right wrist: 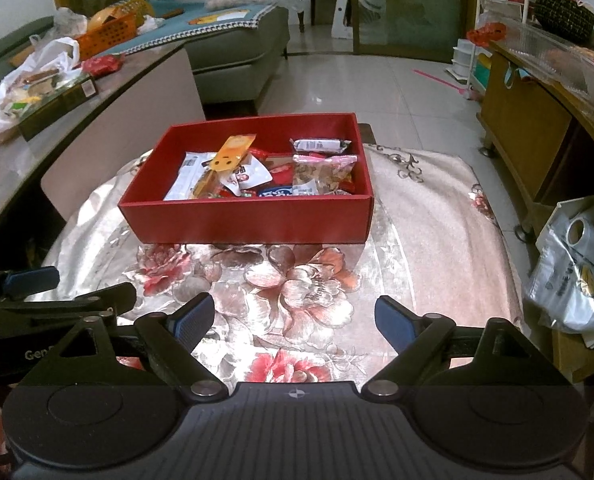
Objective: Organize snacks
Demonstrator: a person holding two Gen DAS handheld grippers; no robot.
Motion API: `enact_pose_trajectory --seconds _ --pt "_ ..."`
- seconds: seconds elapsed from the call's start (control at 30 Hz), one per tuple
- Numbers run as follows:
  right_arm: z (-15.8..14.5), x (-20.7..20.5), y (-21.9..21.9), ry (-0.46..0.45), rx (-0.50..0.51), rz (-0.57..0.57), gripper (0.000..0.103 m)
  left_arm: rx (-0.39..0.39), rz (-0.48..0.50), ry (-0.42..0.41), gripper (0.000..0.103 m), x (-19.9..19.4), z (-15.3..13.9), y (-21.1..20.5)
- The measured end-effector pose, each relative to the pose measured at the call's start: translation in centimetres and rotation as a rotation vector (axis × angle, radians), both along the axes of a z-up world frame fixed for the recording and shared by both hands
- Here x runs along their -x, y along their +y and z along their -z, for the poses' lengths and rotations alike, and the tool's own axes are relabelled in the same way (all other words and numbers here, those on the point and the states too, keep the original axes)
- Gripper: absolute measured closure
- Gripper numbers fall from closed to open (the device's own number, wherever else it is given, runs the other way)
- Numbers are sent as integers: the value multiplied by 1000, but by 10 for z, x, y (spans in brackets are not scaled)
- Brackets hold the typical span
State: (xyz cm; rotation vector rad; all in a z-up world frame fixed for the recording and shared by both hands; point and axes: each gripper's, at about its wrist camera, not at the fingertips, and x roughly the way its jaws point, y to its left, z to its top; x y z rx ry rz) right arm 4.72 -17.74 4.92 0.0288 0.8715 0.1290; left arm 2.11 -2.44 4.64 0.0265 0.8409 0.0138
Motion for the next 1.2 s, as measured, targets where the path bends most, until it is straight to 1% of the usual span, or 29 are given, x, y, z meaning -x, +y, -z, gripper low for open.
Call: enact_pose_trajectory --seconds 0.6,0.83,1.0,1.2 --pt "1 3 1 8 4 -2 11 -11 1 -3 27 5 0 -1" --pt "2 5 0 6 3 -2 11 -26 5 -26 27 8 -2 -2" --pt "2 6 0 8 2 -1 8 -30 6 -30 27 8 -3 -2" --pt "0 8 -1 12 3 -3 8 -31 7 -28 27 9 -2 -1"
